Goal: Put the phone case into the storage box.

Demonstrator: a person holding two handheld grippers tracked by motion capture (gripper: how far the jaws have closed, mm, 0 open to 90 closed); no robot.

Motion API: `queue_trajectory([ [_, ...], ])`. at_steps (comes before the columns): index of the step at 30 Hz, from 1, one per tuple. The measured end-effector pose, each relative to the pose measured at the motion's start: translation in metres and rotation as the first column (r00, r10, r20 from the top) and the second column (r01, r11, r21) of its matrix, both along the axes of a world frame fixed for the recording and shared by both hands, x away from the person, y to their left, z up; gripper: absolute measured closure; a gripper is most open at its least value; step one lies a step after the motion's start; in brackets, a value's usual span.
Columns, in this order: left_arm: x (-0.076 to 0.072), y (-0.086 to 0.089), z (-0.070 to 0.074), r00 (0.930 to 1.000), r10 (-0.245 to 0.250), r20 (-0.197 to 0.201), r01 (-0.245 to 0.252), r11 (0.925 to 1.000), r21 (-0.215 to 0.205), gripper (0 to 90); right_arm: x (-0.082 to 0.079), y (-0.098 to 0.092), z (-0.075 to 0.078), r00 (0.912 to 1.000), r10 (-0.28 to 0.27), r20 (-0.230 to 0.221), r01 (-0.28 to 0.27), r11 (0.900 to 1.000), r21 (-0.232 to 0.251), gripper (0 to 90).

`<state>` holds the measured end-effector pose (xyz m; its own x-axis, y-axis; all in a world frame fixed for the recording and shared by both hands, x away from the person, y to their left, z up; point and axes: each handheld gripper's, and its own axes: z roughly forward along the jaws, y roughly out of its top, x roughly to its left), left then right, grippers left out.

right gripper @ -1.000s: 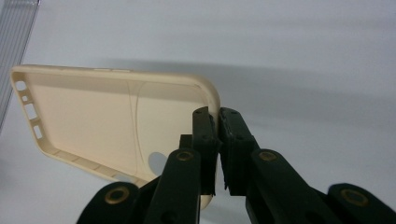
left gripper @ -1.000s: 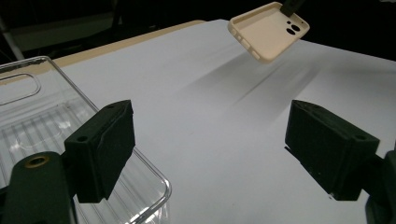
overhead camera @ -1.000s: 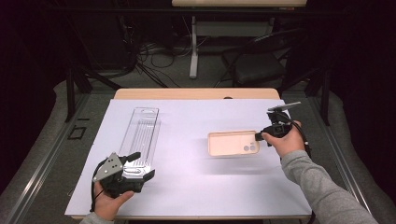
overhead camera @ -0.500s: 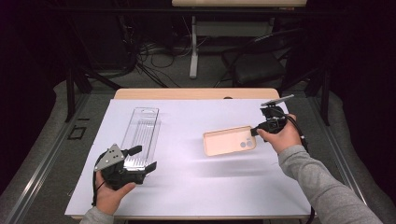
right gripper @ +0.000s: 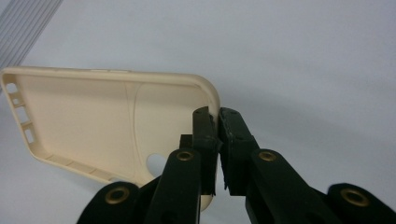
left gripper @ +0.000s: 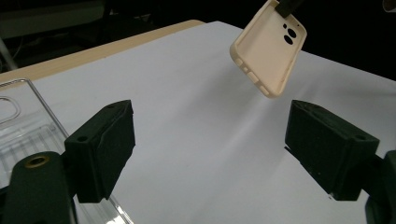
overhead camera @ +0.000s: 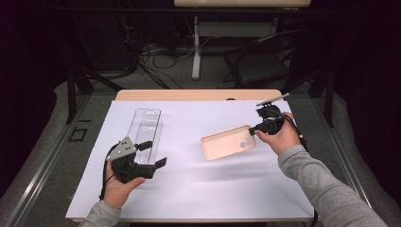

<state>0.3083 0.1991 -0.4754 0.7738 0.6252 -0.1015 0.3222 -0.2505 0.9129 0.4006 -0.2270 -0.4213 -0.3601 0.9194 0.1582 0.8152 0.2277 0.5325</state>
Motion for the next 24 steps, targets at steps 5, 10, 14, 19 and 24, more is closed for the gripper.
queue_trajectory([
  [5, 0.007, -0.006, 0.004, 0.9998, -0.014, -0.014, 0.014, 0.9999, 0.005, 16.0, -0.001, 0.003, 0.0, 0.9997, 0.018, 0.018, -0.018, 1.0, -0.018, 85.9],
  [10, 0.015, -0.011, 0.011, 0.9995, -0.022, -0.023, 0.022, 0.9997, 0.011, 16.0, -0.004, 0.01, 0.002, 0.9988, 0.037, 0.032, -0.036, 0.999, -0.034, 85.9],
  [14, 0.022, -0.015, 0.015, 0.999, -0.025, -0.038, 0.026, 0.9995, 0.016, 16.1, -0.004, 0.014, 0.004, 0.9976, 0.055, 0.043, -0.053, 0.998, -0.043, 86.0],
  [19, 0.029, -0.021, 0.018, 0.9973, -0.035, -0.064, 0.036, 0.9991, 0.023, 16.1, -0.005, 0.019, 0.006, 0.995, 0.076, 0.065, -0.072, 0.996, -0.057, 85.9],
  [24, 0.035, -0.026, 0.019, 0.9955, -0.041, -0.085, 0.044, 0.9985, 0.033, 16.0, -0.005, 0.021, 0.007, 0.9936, 0.083, 0.076, -0.078, 0.995, -0.066, 85.9],
])
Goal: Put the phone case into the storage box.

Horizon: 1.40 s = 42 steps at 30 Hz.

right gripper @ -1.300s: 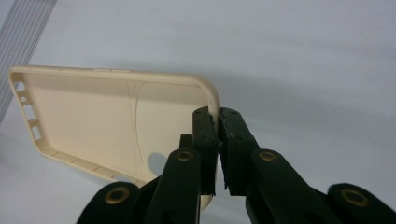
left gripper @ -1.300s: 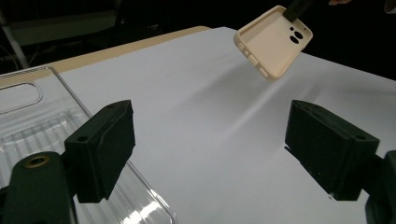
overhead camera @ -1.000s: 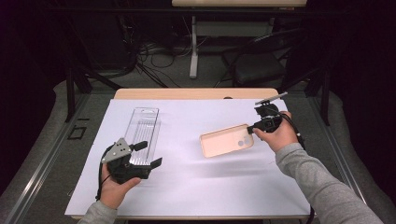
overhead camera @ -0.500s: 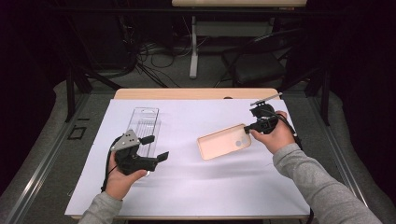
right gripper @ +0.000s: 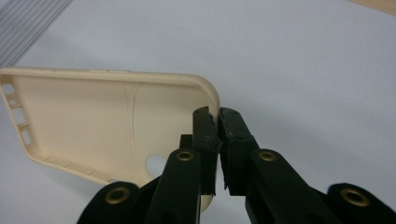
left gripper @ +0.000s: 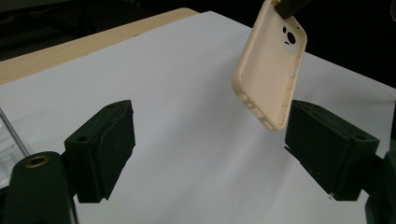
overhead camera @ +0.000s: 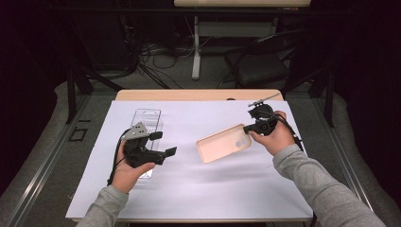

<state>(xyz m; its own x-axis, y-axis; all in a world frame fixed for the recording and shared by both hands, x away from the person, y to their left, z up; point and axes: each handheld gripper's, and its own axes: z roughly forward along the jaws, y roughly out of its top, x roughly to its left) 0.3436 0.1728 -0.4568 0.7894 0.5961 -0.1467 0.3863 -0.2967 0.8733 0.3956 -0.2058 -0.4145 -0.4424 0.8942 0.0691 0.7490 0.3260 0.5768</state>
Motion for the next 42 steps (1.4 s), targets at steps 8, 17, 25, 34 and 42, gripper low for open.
queue_trajectory([
  [8, 0.009, -0.007, 0.0, 0.9995, -0.004, -0.033, 0.004, 0.9999, 0.009, 16.3, -0.002, 0.004, 0.0, 0.9994, 0.026, 0.021, -0.026, 0.999, -0.031, 85.9],
  [17, 0.017, -0.015, 0.0, 0.9981, -0.014, -0.06, 0.016, 0.9995, 0.027, 17.8, -0.004, 0.012, 0.001, 0.9971, 0.055, 0.053, -0.051, 0.996, -0.066, 85.9],
  [25, 0.023, -0.026, 0.0, 0.9963, -0.027, -0.081, 0.029, 0.9992, 0.028, 18.6, -0.006, 0.02, 0.003, 0.9941, 0.085, 0.068, -0.079, 0.993, -0.086, 86.0],
  [34, 0.031, -0.041, 0.001, 0.9923, -0.062, -0.107, 0.066, 0.9973, 0.034, 22.6, -0.008, 0.028, 0.004, 0.9901, 0.114, 0.081, -0.105, 0.988, -0.109, 85.9],
  [42, 0.037, -0.05, 0.001, 0.9888, -0.083, -0.124, 0.089, 0.9952, 0.041, 25.2, -0.01, 0.031, 0.005, 0.987, 0.132, 0.092, -0.12, 0.986, -0.117, 86.0],
])
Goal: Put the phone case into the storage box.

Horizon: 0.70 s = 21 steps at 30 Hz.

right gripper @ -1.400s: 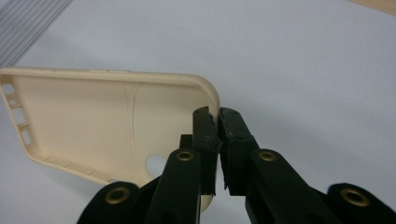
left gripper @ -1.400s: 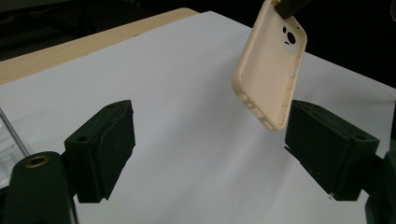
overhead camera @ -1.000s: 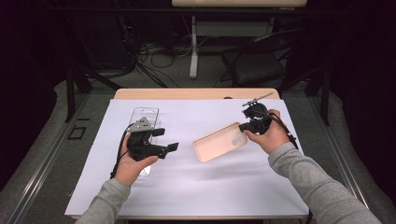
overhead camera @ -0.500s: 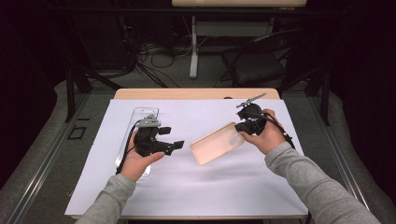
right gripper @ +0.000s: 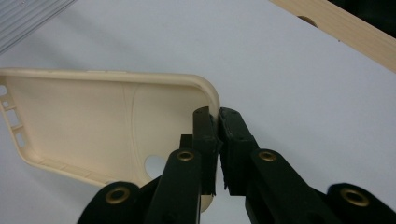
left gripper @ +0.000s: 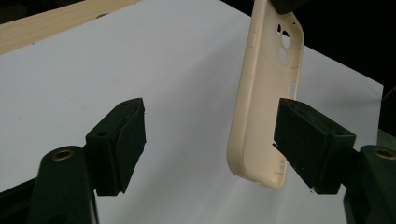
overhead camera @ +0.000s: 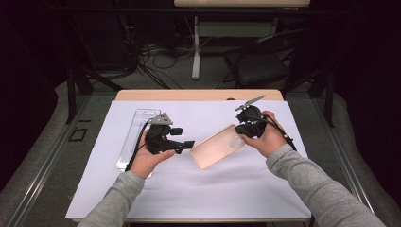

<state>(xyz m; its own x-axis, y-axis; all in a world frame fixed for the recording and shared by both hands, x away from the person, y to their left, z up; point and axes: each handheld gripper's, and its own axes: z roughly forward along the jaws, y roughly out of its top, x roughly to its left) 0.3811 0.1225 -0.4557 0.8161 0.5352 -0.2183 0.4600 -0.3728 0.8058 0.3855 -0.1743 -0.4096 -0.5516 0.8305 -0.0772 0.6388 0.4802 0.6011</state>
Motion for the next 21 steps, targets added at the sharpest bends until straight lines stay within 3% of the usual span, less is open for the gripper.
queue_trajectory([
  [21, 0.006, -0.012, -0.005, 0.9957, -0.064, -0.066, 0.067, 0.9972, 0.033, 36.4, -0.005, 0.009, -0.002, 0.9981, 0.055, 0.03, -0.053, 0.998, -0.042, 86.1],
])
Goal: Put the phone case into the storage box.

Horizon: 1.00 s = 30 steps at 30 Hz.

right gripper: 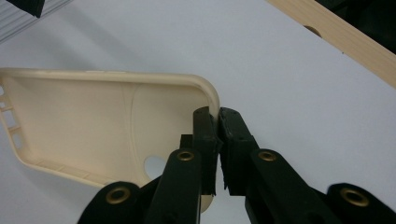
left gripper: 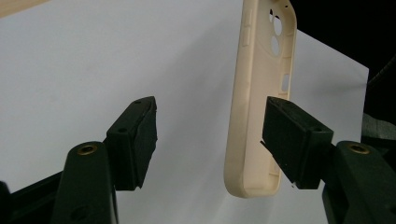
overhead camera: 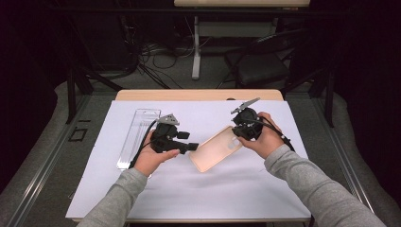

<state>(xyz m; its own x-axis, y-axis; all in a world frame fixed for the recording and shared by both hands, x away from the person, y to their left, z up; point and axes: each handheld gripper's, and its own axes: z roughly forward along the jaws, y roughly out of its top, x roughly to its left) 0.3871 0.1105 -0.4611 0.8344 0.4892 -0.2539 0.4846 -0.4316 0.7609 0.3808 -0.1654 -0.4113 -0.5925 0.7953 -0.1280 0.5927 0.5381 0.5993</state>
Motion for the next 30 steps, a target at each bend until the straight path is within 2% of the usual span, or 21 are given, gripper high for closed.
queue_trajectory([
  [15, 0.001, -0.005, -0.003, 0.9994, -0.029, -0.018, 0.029, 0.9996, 0.003, 41.9, -0.005, 0.005, 0.0, 0.9988, 0.039, 0.028, -0.039, 0.999, -0.023, 86.2],
  [22, 0.002, -0.008, -0.004, 0.9968, -0.056, -0.057, 0.055, 0.9984, -0.008, 43.6, -0.008, 0.009, 0.0, 0.9971, 0.064, 0.042, -0.062, 0.997, -0.039, 86.2],
  [24, 0.003, -0.009, -0.004, 0.9948, -0.07, -0.074, 0.069, 0.9974, -0.02, 46.1, -0.008, 0.01, -0.001, 0.9966, 0.068, 0.047, -0.067, 0.997, -0.04, 86.3],
  [27, 0.005, -0.009, -0.004, 0.9918, -0.085, -0.096, 0.084, 0.9963, -0.02, 50.7, -0.009, 0.011, -0.001, 0.9962, 0.071, 0.05, -0.069, 0.997, -0.042, 86.3],
  [30, 0.007, -0.01, -0.005, 0.9899, -0.091, -0.109, 0.09, 0.9959, -0.013, 51.5, -0.009, 0.011, -0.001, 0.996, 0.074, 0.051, -0.071, 0.996, -0.044, 86.3],
])
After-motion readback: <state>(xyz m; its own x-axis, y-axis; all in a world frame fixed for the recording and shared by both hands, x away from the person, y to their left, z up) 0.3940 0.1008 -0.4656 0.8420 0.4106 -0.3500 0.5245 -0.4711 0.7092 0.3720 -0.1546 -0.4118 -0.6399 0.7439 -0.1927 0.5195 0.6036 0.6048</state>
